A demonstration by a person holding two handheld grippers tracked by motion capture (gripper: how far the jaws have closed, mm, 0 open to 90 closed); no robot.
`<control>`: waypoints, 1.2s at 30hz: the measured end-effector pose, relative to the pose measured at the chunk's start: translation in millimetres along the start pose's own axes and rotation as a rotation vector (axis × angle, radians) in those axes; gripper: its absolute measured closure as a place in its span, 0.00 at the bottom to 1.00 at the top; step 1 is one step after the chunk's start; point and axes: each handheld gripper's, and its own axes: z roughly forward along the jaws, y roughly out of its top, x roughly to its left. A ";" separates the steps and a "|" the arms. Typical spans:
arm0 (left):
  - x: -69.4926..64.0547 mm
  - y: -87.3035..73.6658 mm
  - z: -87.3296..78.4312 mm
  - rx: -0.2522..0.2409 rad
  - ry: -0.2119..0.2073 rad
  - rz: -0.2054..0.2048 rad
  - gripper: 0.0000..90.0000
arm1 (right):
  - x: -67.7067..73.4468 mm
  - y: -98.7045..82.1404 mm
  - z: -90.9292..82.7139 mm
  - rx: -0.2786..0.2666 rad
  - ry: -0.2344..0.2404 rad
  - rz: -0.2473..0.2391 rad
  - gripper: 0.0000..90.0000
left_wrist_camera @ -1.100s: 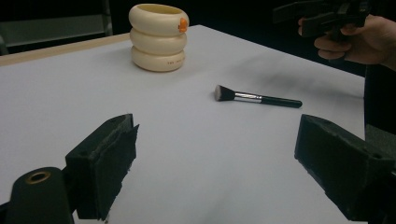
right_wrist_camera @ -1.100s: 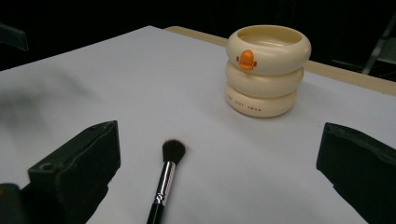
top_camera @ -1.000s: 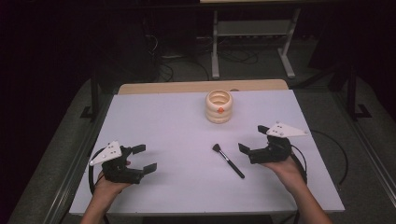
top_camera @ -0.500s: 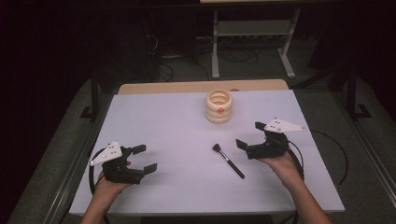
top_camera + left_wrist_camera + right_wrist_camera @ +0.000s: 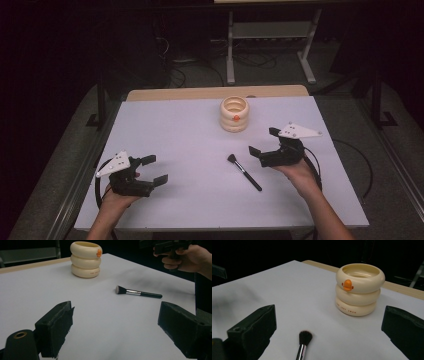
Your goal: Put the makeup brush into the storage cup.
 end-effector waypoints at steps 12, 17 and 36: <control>0.8 -1.0 -0.8 0.003 0.004 0.000 0.13 | -1.8 4.0 11.8 -0.014 0.008 0.016 0.00; 0.5 -0.8 -0.6 0.002 0.000 0.001 0.13 | -2.0 10.2 17.8 -0.026 0.008 0.011 0.00; 0.9 -0.2 -1.3 0.003 -0.004 0.005 0.14 | 3.3 21.5 34.6 -0.040 0.024 0.004 0.00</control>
